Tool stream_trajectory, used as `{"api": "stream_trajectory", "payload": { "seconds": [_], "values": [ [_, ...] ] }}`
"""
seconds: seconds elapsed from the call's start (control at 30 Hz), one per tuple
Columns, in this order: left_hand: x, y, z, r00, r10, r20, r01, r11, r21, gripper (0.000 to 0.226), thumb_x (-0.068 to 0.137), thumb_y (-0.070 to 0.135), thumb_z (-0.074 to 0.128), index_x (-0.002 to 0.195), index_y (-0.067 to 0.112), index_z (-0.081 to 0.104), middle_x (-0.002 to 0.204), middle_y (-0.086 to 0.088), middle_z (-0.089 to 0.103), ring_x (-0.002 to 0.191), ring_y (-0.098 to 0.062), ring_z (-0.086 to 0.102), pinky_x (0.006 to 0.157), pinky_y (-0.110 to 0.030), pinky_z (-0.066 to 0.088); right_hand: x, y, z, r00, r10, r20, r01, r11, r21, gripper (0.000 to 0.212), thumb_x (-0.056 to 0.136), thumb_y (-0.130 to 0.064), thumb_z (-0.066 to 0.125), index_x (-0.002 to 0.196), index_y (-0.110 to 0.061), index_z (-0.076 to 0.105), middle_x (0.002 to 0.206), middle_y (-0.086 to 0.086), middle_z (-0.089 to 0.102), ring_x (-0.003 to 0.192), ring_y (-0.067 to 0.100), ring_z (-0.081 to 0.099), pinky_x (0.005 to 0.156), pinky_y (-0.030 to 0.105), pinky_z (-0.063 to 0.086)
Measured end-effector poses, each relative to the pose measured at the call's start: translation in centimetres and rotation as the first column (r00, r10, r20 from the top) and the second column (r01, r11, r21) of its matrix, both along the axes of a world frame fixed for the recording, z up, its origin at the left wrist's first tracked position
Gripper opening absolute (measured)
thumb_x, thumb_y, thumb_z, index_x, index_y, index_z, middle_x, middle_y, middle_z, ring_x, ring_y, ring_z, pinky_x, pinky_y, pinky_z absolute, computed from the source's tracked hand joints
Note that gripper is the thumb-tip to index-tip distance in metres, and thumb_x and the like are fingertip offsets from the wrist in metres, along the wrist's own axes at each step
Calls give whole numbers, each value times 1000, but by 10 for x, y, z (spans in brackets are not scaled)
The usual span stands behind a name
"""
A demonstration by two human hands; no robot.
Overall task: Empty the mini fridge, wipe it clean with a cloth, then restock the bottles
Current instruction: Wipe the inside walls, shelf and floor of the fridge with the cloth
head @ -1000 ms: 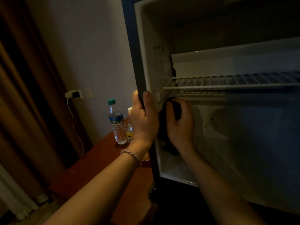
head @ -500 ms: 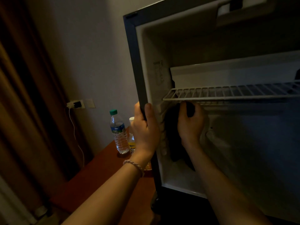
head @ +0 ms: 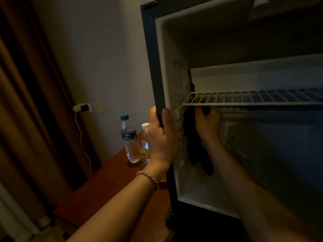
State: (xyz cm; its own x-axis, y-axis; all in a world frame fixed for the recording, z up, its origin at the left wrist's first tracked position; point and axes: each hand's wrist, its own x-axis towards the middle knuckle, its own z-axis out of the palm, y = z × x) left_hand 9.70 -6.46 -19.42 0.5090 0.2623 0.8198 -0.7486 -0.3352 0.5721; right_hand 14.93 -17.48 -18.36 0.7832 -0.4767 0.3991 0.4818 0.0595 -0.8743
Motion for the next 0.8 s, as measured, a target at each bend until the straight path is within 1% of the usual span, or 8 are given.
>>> {"api": "stream_trajectory", "payload": {
  "seconds": [0.1, 0.17, 0.27, 0.33, 0.4, 0.53, 0.67, 0.8],
  "values": [
    [-1, -1, 0, 1000, -8, -4, 8, 1000, 2, 33, 105, 42, 36, 105, 13, 51, 65, 19, 55, 52, -3, 50, 50, -12, 36, -4, 1, -2, 1000, 4, -6, -5, 996, -87, 52, 85, -46, 60, 127, -15, 63, 125, 3, 66, 118, 16, 60, 104, 45, 48],
    [-2, -1, 0, 1000, -9, 0, 9, 1000, -1, 36, 104, 44, 34, 104, 13, 51, 66, 20, 55, 53, -3, 51, 50, -12, 36, -13, 2, -2, 999, 44, -5, -45, 992, -122, 59, 82, -55, 55, 130, -21, 61, 129, -1, 64, 122, 15, 58, 106, 44, 47],
    [-3, -2, 1, 1000, -6, 0, 6, 1000, 1, 40, 99, 47, 32, 105, 12, 51, 65, 21, 55, 54, -3, 51, 50, -12, 36, -23, 3, -2, 992, 121, -20, -123, 984, -133, 49, 91, -47, 56, 135, -26, 55, 134, -4, 59, 123, 14, 55, 108, 44, 45],
    [-2, -2, 1, 1000, -3, -11, 3, 1000, 0, 30, 103, 40, 34, 103, 14, 50, 64, 21, 54, 52, -2, 50, 49, -11, 35, -27, 2, -4, 989, 150, -6, -150, 981, -122, 46, 91, -41, 58, 134, -27, 54, 132, -4, 59, 120, 13, 57, 106, 43, 46],
    [-2, -2, 1, 1000, -15, -23, 15, 1000, -6, 25, 104, 37, 35, 102, 17, 49, 64, 20, 55, 51, -2, 50, 48, -11, 35, -31, 2, -5, 979, 204, -8, -204, 977, -66, 41, 90, -34, 63, 130, -29, 56, 125, -5, 63, 113, 12, 61, 101, 43, 51],
    [-1, -2, 2, 1000, -16, -27, 16, 1000, -9, 37, 98, 51, 32, 104, 18, 50, 67, 18, 56, 54, -5, 52, 50, -13, 37, -36, 0, -3, 948, 316, -43, -313, 948, 64, 32, 86, -22, 69, 115, -33, 62, 108, -3, 72, 98, 18, 71, 86, 45, 59],
    [-2, -2, 1, 999, 7, -37, -7, 1000, -8, 33, 101, 45, 33, 102, 16, 49, 66, 20, 56, 53, -3, 51, 49, -13, 37, -36, 2, 4, 937, 341, -74, -325, 930, 169, 27, 85, -16, 70, 107, -29, 64, 101, 2, 74, 89, 23, 73, 78, 43, 61],
    [-1, -2, 1, 999, 22, -47, -22, 1000, -6, 29, 105, 40, 33, 104, 16, 49, 66, 20, 56, 53, -3, 51, 49, -14, 37, -33, 5, 4, 949, 308, -70, -292, 941, 173, 19, 86, -16, 69, 97, -31, 64, 98, 2, 74, 87, 20, 73, 80, 44, 61]
  ]
}}
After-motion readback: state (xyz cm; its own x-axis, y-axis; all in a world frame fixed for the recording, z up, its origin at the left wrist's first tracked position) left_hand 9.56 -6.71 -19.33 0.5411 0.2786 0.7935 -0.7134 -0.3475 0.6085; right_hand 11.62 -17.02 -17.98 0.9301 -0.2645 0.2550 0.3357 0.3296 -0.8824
